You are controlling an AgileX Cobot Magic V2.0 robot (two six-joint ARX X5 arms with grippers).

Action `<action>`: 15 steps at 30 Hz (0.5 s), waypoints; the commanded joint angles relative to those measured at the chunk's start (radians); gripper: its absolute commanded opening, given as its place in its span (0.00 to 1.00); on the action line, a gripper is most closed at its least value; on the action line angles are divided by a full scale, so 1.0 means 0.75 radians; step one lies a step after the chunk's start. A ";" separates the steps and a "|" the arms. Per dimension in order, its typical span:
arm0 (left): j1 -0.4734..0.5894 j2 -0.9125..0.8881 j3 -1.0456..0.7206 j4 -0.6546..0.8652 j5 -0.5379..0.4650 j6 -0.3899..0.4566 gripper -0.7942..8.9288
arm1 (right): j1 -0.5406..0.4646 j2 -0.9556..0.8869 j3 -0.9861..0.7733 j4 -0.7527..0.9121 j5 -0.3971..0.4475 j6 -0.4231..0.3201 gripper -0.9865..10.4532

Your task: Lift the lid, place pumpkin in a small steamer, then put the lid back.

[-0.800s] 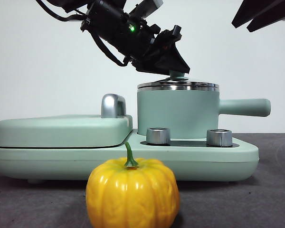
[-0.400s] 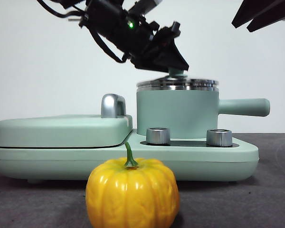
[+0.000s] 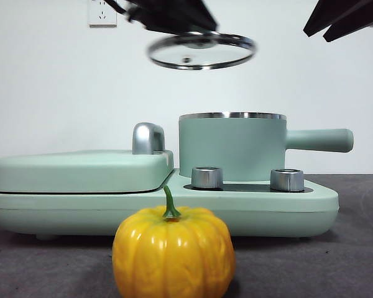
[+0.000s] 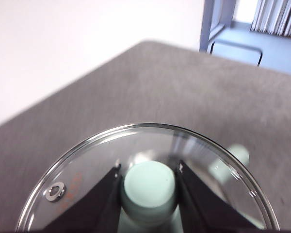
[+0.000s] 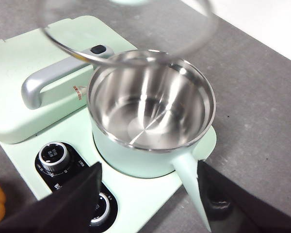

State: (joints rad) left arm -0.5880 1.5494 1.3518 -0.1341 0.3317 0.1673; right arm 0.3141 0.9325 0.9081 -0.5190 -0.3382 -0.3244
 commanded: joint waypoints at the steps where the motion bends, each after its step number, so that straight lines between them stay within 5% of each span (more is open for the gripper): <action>1: 0.028 -0.058 0.038 -0.135 -0.003 0.008 0.10 | 0.017 0.008 0.026 0.008 -0.005 0.014 0.36; 9: 0.169 -0.251 0.036 -0.531 -0.084 0.091 0.10 | 0.164 0.011 0.026 -0.044 -0.003 0.012 0.37; 15: 0.297 -0.366 -0.014 -0.603 -0.084 0.101 0.10 | 0.382 0.065 0.026 -0.089 -0.001 -0.026 0.40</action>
State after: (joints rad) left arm -0.3649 1.2896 1.3315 -0.6090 0.2630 0.2272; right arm 0.5705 0.9592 0.9096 -0.5808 -0.3378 -0.3302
